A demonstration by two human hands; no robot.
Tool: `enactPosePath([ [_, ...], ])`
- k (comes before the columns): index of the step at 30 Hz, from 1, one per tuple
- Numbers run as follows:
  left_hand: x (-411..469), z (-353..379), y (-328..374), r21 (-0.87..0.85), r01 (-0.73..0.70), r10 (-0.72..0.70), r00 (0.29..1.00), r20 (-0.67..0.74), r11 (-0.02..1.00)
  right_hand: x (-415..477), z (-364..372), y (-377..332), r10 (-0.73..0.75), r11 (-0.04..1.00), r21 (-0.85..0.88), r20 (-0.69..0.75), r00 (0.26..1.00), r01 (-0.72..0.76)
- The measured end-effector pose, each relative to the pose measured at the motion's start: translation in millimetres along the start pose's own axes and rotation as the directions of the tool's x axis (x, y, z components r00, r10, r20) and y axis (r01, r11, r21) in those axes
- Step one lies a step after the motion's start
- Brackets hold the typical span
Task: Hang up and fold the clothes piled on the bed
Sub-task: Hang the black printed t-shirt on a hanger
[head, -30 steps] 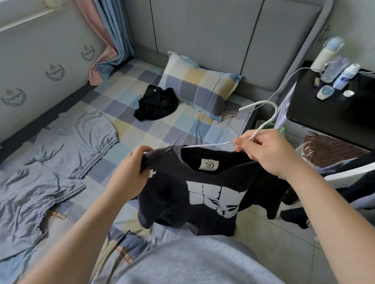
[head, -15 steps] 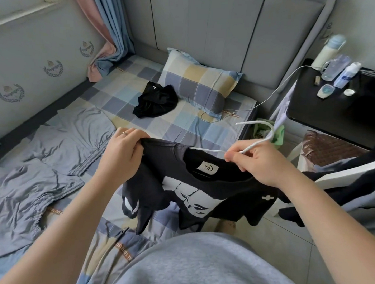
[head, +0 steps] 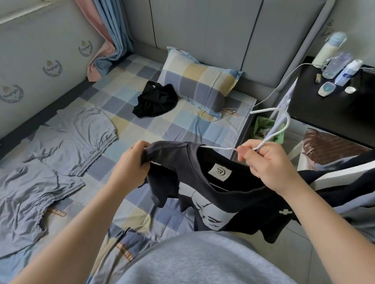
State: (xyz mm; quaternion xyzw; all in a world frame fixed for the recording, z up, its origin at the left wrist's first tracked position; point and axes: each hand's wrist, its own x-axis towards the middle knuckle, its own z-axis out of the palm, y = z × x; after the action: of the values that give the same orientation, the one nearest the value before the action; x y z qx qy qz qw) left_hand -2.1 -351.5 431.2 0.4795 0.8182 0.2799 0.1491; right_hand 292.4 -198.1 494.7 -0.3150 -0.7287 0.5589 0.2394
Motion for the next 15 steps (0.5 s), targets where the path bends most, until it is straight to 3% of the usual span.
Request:
enactPosePath([
  [4,-2,-1,5,-0.118,0.015,-0.041,0.974,-0.221,0.993,-2,-10,1,-0.020,0.989,-0.143,0.040,0.999,0.026],
  [7,0,-11,15,-0.089,-0.122,0.087,0.943,-0.321,0.989,-2,-12,4,0.071,0.957,-0.286,0.080,0.994,-0.046],
  [10,7,-18,24,-0.010,-0.226,0.208,0.912,-0.355,0.974,-5,-3,4,0.097,0.952,-0.301,0.107,0.989,-0.061],
  [15,16,-31,19,0.033,-0.164,0.167,0.952,-0.256,0.986,-7,6,1,0.014,0.983,-0.183,0.091,0.996,0.003],
])
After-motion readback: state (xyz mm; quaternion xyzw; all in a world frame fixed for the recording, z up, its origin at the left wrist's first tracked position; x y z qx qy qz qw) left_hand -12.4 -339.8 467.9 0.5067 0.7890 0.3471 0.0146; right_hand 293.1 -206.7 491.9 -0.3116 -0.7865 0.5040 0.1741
